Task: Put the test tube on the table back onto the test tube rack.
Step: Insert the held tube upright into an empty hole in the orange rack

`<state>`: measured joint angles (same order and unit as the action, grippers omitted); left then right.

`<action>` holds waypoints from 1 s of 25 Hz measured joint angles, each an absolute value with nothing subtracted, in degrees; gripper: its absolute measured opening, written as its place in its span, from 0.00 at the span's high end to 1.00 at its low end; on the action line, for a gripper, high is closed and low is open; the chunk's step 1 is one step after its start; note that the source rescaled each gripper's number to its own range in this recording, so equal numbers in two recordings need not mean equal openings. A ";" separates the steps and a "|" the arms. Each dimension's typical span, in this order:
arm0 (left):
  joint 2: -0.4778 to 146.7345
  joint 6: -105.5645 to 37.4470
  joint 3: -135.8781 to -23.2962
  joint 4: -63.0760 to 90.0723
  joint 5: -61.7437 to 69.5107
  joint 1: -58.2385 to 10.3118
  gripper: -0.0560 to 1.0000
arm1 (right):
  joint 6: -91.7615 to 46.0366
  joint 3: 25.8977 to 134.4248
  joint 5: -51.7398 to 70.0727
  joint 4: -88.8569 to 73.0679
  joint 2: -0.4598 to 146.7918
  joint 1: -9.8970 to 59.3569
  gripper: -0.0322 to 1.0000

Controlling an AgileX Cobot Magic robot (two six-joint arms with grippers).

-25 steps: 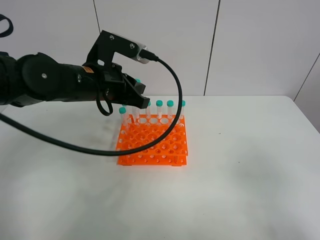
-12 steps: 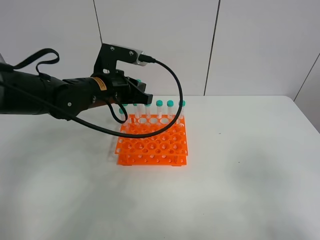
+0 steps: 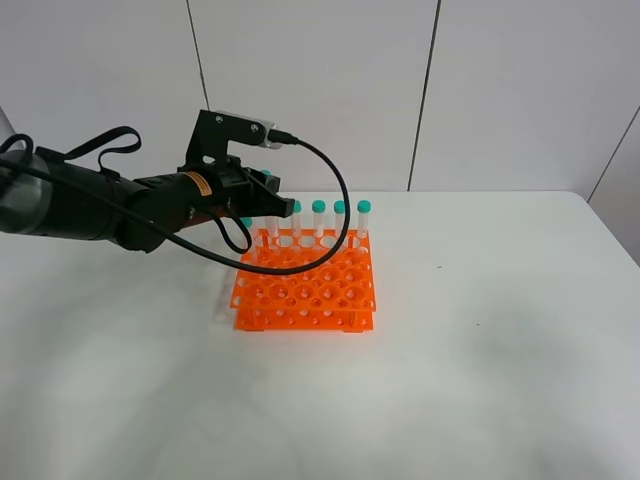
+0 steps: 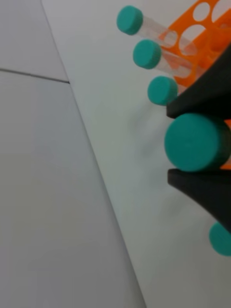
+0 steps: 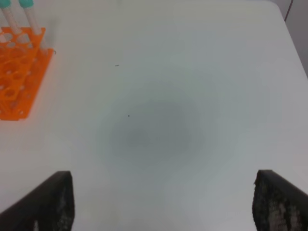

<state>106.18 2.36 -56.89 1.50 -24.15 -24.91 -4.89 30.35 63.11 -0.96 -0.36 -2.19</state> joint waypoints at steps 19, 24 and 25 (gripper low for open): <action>109.00 3.66 -56.89 0.75 -26.57 -24.61 0.94 | -4.89 30.35 63.11 -1.01 -0.36 -2.19 0.23; 110.14 3.66 -56.89 0.75 -26.66 -24.61 0.94 | -4.89 30.35 63.11 -1.01 -0.36 -2.19 0.23; 110.39 3.66 -56.89 0.75 -26.66 -24.61 0.94 | -4.89 30.35 63.11 -1.01 -0.36 -2.19 0.23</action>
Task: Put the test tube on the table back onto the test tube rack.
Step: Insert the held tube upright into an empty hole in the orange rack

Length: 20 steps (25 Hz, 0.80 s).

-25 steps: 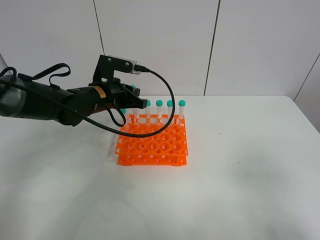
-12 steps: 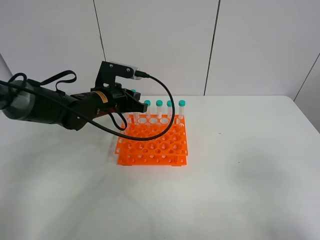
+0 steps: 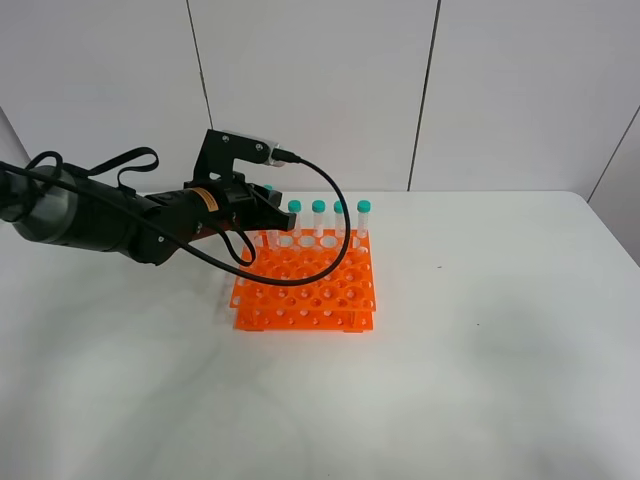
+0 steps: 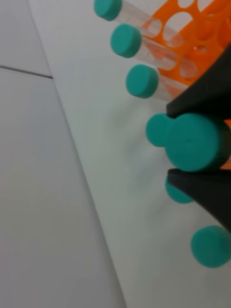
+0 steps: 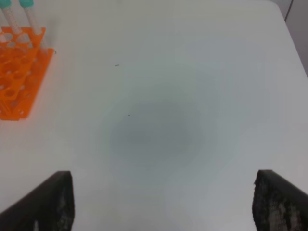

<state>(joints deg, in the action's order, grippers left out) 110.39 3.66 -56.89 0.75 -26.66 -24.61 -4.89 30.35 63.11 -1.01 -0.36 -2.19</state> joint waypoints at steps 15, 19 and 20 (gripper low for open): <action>112.89 3.66 -56.89 0.00 -29.53 -24.61 0.94 | -4.89 30.35 63.11 -1.01 -0.36 -2.19 0.23; 112.89 3.66 -56.89 0.00 -29.66 -24.61 0.94 | -4.89 30.35 63.11 -1.01 -0.36 -2.19 0.23; 112.89 3.66 -56.89 0.00 -29.68 -24.61 0.94 | -4.89 30.35 63.11 -1.01 -0.36 -2.19 0.23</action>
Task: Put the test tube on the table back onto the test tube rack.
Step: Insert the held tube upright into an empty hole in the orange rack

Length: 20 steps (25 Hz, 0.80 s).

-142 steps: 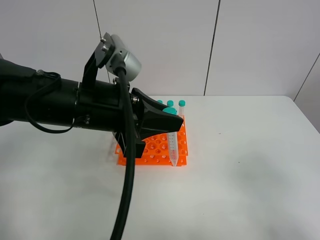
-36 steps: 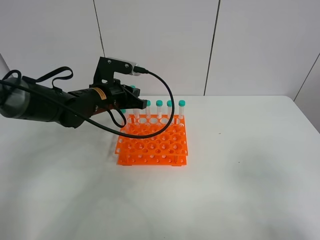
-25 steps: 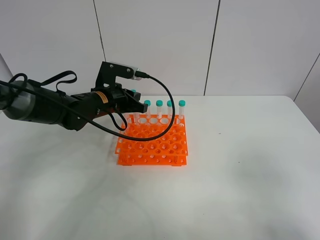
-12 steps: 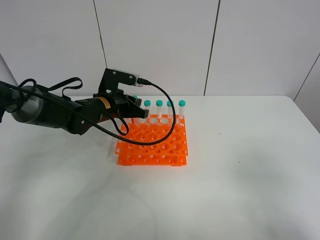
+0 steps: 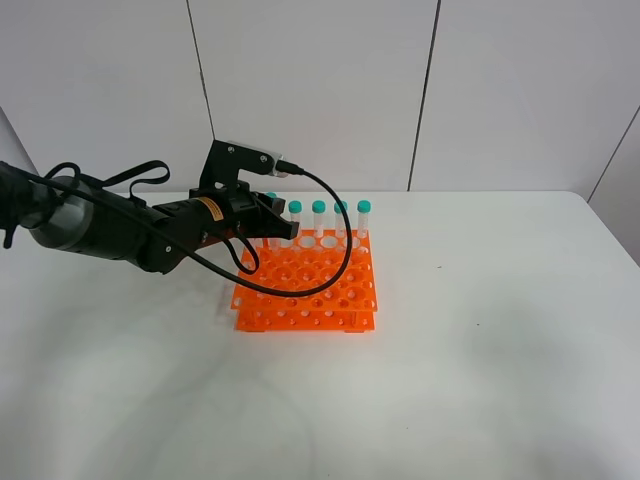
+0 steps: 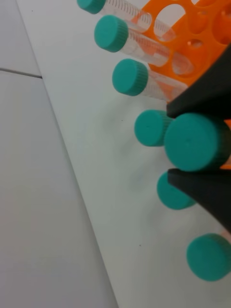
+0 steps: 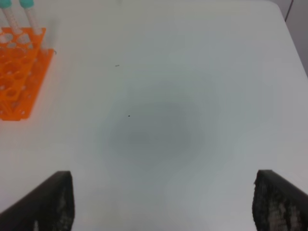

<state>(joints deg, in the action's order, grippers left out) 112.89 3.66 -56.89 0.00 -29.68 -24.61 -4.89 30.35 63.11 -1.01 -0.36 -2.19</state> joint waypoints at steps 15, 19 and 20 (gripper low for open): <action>114.93 3.66 -56.89 0.00 -29.50 -24.33 0.94 | -4.89 30.35 63.11 -1.01 -0.36 -2.19 0.23; 114.93 3.75 -56.89 0.00 -29.43 -23.93 0.94 | -4.89 30.35 63.11 -1.01 -0.36 -2.19 0.23; 114.93 3.77 -56.89 0.00 -29.43 -23.93 0.94 | -4.89 30.35 63.11 -1.01 -0.36 -2.19 0.23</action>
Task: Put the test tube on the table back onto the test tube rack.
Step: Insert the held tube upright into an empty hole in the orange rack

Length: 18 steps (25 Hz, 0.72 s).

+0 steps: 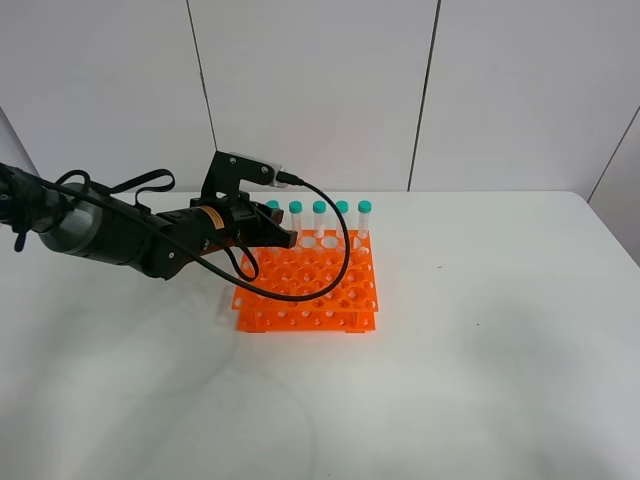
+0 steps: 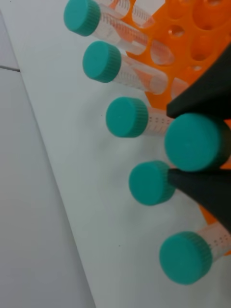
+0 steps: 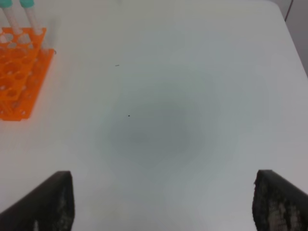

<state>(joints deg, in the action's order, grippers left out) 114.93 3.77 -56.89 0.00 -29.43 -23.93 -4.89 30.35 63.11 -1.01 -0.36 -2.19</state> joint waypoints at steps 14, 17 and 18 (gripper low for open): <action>116.39 3.89 -56.89 -0.30 -29.27 -23.20 0.94 | -4.89 30.35 63.11 -1.01 -0.36 -2.19 0.23; 116.56 3.89 -56.94 -0.30 -29.33 -23.20 0.94 | -4.89 30.35 63.11 -1.01 -0.36 -2.19 0.23; 116.79 3.89 -56.94 -0.30 -29.33 -23.20 0.94 | -4.89 30.35 63.11 -1.01 -0.36 -2.19 0.23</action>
<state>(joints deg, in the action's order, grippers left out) 116.79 3.89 -56.94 -0.30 -29.33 -23.20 -4.89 30.35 63.11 -1.01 -0.36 -2.19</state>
